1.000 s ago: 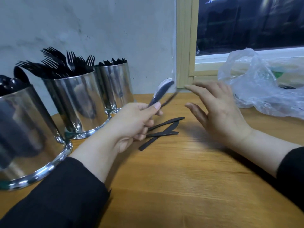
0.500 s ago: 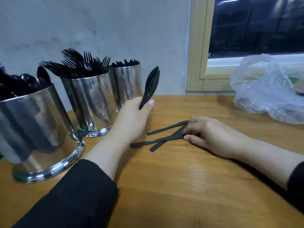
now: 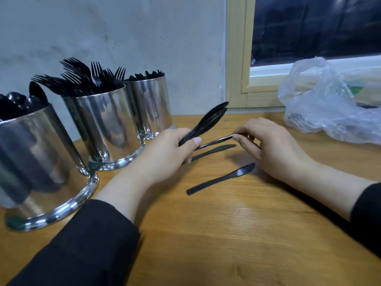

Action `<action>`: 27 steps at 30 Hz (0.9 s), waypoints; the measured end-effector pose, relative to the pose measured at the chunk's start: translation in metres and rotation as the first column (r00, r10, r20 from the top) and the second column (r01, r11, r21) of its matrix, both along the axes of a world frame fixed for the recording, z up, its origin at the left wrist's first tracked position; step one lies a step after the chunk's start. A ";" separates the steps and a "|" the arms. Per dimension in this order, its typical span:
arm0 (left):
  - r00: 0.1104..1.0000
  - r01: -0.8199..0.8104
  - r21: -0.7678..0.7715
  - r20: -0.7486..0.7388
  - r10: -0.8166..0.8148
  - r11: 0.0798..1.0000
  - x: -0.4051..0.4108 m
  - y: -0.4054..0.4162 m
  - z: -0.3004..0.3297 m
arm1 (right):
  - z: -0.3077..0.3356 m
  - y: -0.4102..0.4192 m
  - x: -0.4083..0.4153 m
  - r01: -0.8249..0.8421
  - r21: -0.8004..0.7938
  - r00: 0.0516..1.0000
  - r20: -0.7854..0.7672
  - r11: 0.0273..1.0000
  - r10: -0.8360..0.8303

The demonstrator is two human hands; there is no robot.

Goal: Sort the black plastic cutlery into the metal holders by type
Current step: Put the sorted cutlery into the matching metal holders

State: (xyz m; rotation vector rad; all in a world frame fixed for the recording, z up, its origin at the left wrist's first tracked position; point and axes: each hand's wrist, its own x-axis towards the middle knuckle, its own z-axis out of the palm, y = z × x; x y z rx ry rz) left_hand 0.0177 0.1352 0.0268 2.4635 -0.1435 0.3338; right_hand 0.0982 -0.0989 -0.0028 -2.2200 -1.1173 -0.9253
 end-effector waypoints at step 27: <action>0.951 -0.190 -0.229 0.197 0.237 0.955 0.007 0.002 -0.004 | -0.003 0.010 0.045 -0.039 -0.079 0.856 -0.517 0.996 -0.007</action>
